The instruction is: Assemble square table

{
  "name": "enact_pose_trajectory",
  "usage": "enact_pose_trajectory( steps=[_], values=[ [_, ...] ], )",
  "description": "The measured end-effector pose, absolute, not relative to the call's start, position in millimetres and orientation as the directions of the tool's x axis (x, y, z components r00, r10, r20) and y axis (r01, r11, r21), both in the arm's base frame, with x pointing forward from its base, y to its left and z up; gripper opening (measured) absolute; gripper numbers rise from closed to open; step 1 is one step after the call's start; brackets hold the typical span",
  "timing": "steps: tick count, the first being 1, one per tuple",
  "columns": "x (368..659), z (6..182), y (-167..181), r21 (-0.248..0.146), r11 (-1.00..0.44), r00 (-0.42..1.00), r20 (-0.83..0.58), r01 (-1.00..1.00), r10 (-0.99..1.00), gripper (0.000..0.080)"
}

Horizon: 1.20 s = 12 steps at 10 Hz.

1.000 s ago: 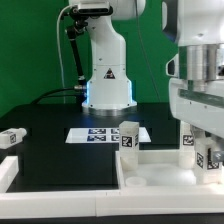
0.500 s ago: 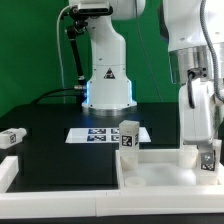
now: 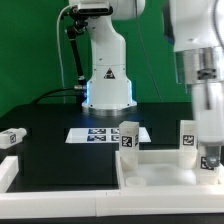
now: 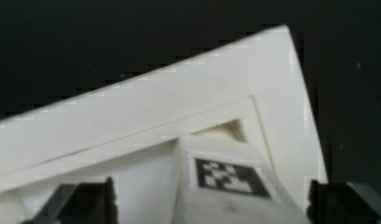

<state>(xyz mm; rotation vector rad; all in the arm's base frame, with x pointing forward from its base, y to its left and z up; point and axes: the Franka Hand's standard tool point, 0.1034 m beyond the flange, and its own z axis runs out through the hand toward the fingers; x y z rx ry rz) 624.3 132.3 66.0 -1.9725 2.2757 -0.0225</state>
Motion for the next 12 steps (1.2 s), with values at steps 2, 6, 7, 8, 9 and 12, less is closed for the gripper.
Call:
enact_pose_trajectory(
  steps=[2,6,7,8,9,12],
  values=[
    [621,69.5,144,-0.118,-0.139,0.144,-0.034,-0.983,-0.989,0.0638],
    [622,67.6,138,-0.119,-0.455,0.457,0.011,-0.883,-0.889,0.0648],
    [623,66.5,130,-0.104,-0.623,0.621,0.048,-0.775,-0.782,0.0648],
    [627,67.1,126,-0.081,-0.801,0.795,0.099,-0.593,-0.598,0.0648],
    [627,67.0,126,-0.075,-0.830,0.823,0.105,-0.553,-0.558,0.0648],
    [627,66.4,126,-0.083,-0.786,0.780,0.097,-0.613,-0.618,0.0439]
  ],
)
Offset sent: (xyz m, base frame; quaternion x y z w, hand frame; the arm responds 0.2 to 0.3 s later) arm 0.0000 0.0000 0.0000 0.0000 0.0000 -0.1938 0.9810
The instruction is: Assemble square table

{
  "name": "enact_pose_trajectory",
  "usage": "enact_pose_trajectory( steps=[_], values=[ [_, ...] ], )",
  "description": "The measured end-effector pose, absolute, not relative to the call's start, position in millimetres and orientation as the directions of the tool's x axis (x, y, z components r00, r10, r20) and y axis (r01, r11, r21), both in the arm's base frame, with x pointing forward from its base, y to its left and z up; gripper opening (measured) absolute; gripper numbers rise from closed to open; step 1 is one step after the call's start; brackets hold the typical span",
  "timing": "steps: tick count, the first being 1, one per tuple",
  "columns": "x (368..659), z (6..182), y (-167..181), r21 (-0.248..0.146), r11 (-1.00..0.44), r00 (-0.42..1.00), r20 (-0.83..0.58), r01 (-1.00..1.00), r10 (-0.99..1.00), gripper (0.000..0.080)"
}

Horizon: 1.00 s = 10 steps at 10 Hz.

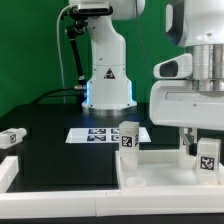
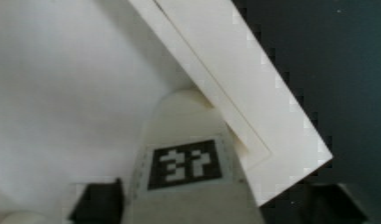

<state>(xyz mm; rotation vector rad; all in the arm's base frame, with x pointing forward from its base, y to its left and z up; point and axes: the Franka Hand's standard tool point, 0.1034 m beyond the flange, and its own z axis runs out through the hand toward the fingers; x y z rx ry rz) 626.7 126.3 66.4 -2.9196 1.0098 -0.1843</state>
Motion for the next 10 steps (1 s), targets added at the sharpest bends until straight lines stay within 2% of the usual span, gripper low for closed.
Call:
enact_pose_trajectory(
  steps=[1,4,6,7,10],
  values=[
    [625.7,65.5,124.9,-0.085,-0.746,0.740,0.089,-0.661,-0.666,0.0287],
    [626.1,65.2,124.2,-0.102,-0.557,0.553,0.064,-0.824,-0.831,0.0290],
    [628.7,65.3,121.2,-0.108,-0.290,0.290,0.015,-0.951,-0.957,0.0290],
    [629.8,65.1,122.5,-0.082,-0.188,0.190,-0.013,-0.979,-0.982,0.0290],
    [630.3,64.1,122.6,-0.061,0.271,-0.263,-0.118,-0.961,-0.958,0.0291]
  ],
)
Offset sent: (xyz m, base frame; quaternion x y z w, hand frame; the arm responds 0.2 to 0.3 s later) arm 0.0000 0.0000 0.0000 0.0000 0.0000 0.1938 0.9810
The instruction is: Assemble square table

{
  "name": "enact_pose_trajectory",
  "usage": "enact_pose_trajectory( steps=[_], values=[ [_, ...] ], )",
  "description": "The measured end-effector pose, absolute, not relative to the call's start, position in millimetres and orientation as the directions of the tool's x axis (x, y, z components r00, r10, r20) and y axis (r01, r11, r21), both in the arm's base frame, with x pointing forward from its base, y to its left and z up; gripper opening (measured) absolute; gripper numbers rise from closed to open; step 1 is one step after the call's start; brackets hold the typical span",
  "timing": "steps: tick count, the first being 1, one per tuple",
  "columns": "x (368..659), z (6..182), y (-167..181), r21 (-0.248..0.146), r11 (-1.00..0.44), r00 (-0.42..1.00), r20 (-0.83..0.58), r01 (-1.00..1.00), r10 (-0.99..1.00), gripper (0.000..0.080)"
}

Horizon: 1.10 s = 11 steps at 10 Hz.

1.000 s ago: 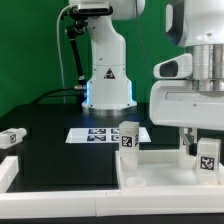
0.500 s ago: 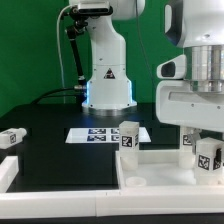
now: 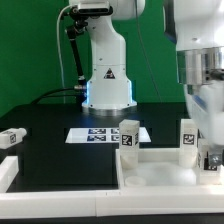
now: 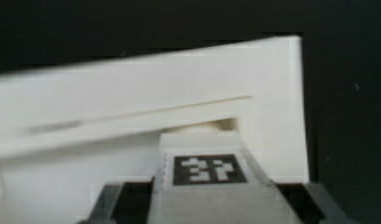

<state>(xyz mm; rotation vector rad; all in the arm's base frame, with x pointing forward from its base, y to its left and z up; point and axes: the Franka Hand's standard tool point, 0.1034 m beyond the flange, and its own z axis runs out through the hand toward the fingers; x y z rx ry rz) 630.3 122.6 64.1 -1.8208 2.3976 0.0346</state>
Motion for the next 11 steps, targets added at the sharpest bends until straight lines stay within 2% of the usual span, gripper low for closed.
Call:
enact_pose_trajectory(
  steps=[2,4,5,6,7,8,11],
  values=[
    [629,64.2,119,-0.052,0.352,-0.345,-0.112,-0.934,-0.932,0.0291],
    [629,64.0,116,-0.053,0.363,-0.356,-0.105,-0.930,-0.929,0.0291],
    [628,63.6,116,-0.053,0.363,-0.356,-0.106,-0.930,-0.928,0.0375],
    [628,64.5,117,-0.054,0.361,-0.354,-0.107,-0.931,-0.929,0.0375],
    [625,70.2,121,-0.057,0.351,-0.343,-0.112,-0.935,-0.933,0.0548],
    [619,83.7,120,-0.061,0.343,-0.333,-0.125,-0.938,-0.934,0.0632],
    [603,124.3,98,-0.115,0.305,-0.286,-0.158,-0.945,-0.945,0.0648]
  ],
)
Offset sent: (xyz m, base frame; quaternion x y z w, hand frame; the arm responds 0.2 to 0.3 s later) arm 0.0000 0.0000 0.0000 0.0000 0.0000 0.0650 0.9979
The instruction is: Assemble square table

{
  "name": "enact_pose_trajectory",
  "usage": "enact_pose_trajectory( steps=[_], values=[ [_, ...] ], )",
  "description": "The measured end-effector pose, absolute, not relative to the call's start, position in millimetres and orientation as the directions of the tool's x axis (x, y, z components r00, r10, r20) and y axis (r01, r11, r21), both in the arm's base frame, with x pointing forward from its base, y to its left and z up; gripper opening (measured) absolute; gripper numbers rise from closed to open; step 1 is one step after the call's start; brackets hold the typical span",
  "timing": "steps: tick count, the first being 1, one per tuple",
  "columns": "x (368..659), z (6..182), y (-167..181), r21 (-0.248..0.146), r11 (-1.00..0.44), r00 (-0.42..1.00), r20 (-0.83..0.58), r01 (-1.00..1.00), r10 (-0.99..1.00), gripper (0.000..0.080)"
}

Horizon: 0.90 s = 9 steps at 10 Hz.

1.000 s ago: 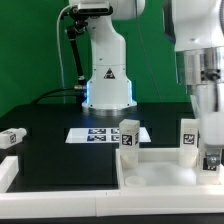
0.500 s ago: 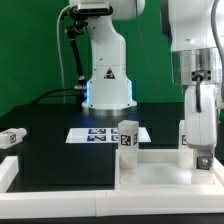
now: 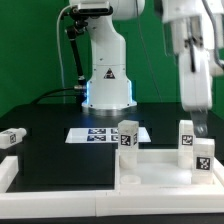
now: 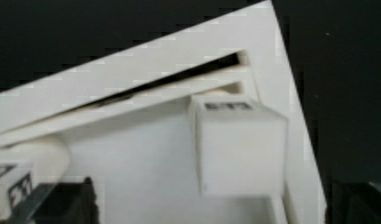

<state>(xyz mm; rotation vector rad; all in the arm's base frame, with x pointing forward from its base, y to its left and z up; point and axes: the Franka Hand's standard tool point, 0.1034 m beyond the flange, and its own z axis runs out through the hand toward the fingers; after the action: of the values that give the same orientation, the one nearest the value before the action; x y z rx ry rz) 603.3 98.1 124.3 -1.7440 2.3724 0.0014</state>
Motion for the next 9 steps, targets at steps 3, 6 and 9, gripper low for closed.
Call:
enact_pose_trajectory(
  steps=[3,6,9],
  values=[
    [601,124.2,95,-0.114,0.302,-0.283,-0.156,-0.946,-0.946,0.0648],
    [601,123.3,95,-0.113,0.302,-0.284,-0.154,-0.947,-0.946,0.0648],
    [582,124.1,74,-0.141,0.210,-0.190,-0.141,-0.968,-0.972,0.0648]
  ],
)
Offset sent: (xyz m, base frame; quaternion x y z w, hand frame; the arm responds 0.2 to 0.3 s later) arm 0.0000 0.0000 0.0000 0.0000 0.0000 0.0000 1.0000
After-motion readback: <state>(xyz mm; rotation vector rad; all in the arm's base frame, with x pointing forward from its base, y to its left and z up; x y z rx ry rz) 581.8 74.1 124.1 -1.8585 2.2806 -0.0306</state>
